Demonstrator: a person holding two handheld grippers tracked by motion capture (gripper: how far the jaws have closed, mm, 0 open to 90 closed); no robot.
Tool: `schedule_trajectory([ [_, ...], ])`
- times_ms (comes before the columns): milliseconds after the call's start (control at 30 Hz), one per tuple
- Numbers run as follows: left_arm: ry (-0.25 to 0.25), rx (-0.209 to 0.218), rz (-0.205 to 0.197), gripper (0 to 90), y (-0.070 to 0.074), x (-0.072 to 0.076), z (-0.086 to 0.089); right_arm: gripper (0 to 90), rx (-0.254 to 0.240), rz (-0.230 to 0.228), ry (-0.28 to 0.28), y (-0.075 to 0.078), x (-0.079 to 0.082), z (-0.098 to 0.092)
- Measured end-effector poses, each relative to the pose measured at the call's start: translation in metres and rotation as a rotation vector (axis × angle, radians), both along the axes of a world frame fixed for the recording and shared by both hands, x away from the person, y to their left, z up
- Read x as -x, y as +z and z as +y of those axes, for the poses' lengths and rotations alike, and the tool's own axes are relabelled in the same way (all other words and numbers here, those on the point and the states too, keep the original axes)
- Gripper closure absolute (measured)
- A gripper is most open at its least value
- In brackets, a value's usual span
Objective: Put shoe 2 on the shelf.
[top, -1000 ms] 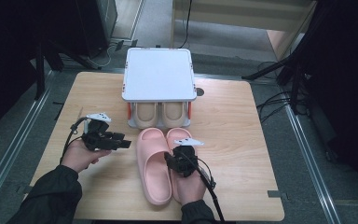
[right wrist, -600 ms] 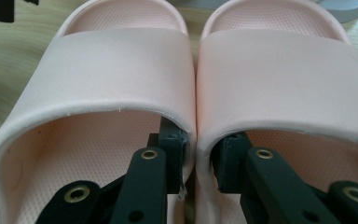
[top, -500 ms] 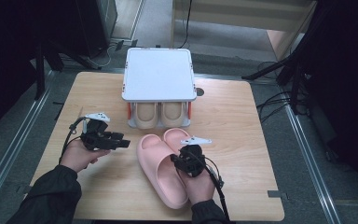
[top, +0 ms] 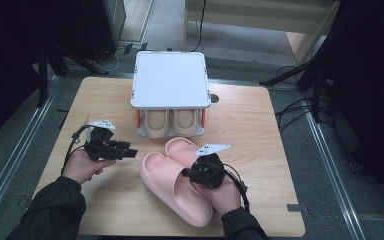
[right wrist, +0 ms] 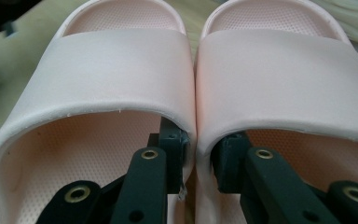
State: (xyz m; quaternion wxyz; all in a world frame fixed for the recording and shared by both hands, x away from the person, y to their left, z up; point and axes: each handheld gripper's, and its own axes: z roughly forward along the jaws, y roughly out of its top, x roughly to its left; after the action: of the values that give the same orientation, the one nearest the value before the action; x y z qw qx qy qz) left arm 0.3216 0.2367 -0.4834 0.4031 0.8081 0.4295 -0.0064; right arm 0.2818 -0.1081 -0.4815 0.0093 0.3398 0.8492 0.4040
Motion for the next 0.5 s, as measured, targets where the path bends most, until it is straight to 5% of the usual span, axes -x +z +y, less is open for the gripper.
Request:
schedule_trajectory([
  [300,0.014,-0.005,-0.004,44.9,0.0,0.001,0.005,77.0,-0.063,0.033,0.201,-0.002,-0.008,0.01],
  [500,0.035,-0.011,-0.006,43.9,-0.001,0.009,0.014,76.8,-0.056,-0.019,0.295,0.003,-0.012,0.018],
])
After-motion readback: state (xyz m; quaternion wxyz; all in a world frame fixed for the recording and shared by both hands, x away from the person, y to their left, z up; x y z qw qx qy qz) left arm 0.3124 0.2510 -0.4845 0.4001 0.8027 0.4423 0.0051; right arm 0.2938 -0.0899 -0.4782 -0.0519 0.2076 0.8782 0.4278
